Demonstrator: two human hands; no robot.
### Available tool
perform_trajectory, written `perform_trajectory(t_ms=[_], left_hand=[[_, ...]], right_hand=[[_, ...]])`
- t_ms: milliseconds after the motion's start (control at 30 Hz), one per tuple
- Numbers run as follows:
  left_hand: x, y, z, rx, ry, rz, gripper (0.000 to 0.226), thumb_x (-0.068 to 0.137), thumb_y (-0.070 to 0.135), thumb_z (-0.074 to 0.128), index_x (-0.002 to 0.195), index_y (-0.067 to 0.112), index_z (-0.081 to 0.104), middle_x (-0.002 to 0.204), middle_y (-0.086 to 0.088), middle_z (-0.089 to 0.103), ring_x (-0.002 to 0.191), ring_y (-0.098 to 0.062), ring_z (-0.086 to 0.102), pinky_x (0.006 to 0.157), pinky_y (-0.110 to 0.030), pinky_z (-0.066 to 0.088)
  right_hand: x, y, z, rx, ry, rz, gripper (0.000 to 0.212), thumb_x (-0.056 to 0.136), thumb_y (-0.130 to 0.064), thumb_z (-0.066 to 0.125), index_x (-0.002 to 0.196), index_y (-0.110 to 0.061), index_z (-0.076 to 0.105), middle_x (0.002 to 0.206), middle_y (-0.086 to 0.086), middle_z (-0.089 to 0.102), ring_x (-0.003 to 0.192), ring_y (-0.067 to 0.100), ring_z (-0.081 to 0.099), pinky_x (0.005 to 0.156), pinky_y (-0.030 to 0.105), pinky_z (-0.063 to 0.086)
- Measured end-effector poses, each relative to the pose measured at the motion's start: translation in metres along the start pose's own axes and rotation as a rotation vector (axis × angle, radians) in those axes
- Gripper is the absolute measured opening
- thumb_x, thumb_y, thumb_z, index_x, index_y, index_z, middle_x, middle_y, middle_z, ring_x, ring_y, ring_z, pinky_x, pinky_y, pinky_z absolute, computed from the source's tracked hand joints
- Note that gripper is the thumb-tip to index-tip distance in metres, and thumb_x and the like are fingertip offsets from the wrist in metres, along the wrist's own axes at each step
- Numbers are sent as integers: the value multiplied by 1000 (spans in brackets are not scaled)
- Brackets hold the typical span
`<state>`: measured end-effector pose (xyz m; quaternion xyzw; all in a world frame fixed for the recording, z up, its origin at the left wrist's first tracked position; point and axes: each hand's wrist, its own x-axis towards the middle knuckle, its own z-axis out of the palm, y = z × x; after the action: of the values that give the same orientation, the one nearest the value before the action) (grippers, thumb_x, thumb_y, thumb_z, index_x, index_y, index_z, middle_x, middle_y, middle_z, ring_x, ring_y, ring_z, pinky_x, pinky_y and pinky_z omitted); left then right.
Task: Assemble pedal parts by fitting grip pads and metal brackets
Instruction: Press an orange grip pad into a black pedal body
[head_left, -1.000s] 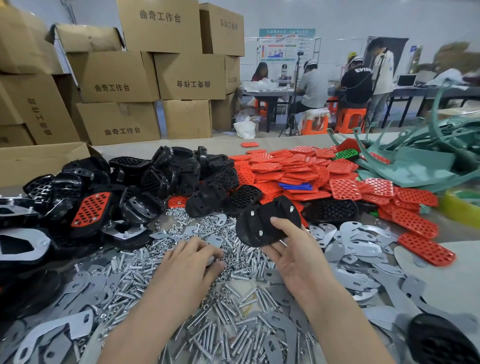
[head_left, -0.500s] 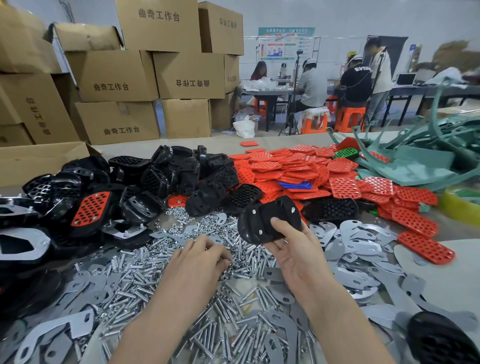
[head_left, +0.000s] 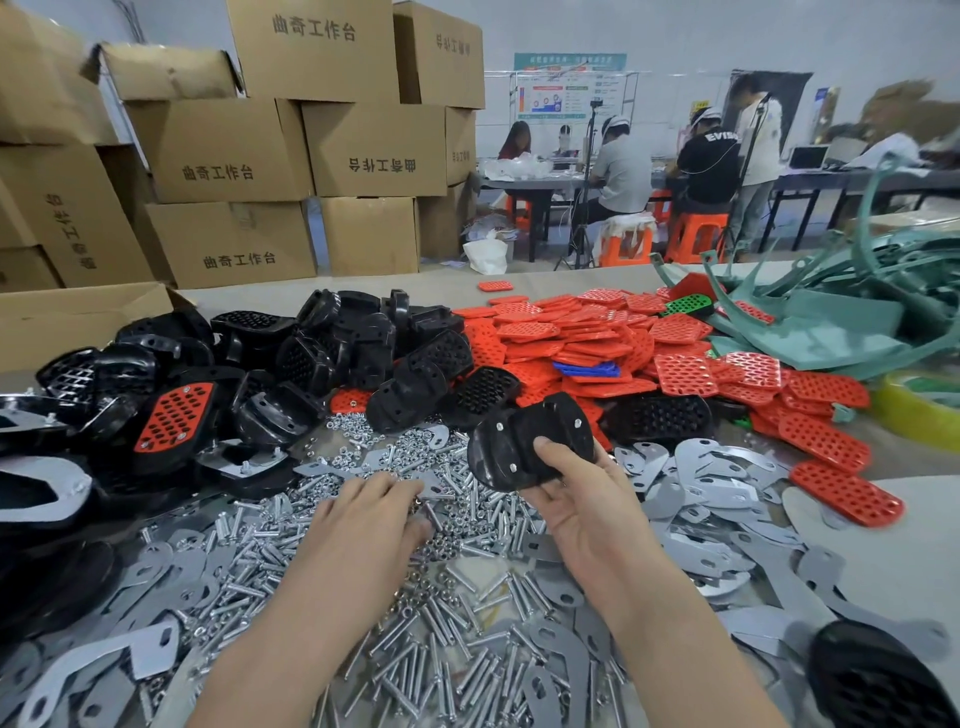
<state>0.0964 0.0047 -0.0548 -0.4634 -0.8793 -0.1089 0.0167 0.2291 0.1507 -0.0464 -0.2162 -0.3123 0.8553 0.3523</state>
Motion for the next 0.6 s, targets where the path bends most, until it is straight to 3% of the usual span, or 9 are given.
perform_trajectory(t_ms=[233,333,400,467,533,600], left_hand=[[1,-7,-3,-46,64,11,46,107,35,41,152,33,35,126,16,54,116,-7,44,100,-25,38],[-1,-10,-8,-208,167,-26,41,104,36,49,144,32,48,103,22,58,91,2,51,78,-19,40],[1,-13,-10,-398,273,-99,32,102,32,54,134,32,58,89,24,61,76,4,58,63,-14,40],[4,-17,-15,-724,349,-229,22,103,25,55,121,32,65,73,13,68,63,-7,67,54,-22,50],[5,-18,-20,-1103,344,-337,20,104,15,54,114,25,68,72,5,71,59,-13,69,63,-39,61],[3,-15,-24,-1326,300,-382,19,103,6,55,112,16,68,77,-2,70,62,-10,68,62,-33,61]], right_hand=[[1,-1,-2,42,-19,26,28,98,7,59,126,3,63,113,20,77,101,30,77,80,37,65],[2,0,-3,45,-1,24,30,97,8,59,127,5,62,113,21,77,101,31,77,80,38,65],[2,-1,-3,47,4,21,31,97,8,59,127,5,62,111,21,77,99,30,78,76,37,66],[2,-1,-2,46,-8,21,30,97,8,59,126,5,62,110,20,77,97,29,78,71,35,65],[1,-1,-2,44,-17,22,29,97,8,59,125,4,63,110,19,78,97,28,78,70,33,64],[0,-1,-1,42,-21,20,27,97,8,59,123,2,64,110,19,78,97,28,78,72,34,65]])
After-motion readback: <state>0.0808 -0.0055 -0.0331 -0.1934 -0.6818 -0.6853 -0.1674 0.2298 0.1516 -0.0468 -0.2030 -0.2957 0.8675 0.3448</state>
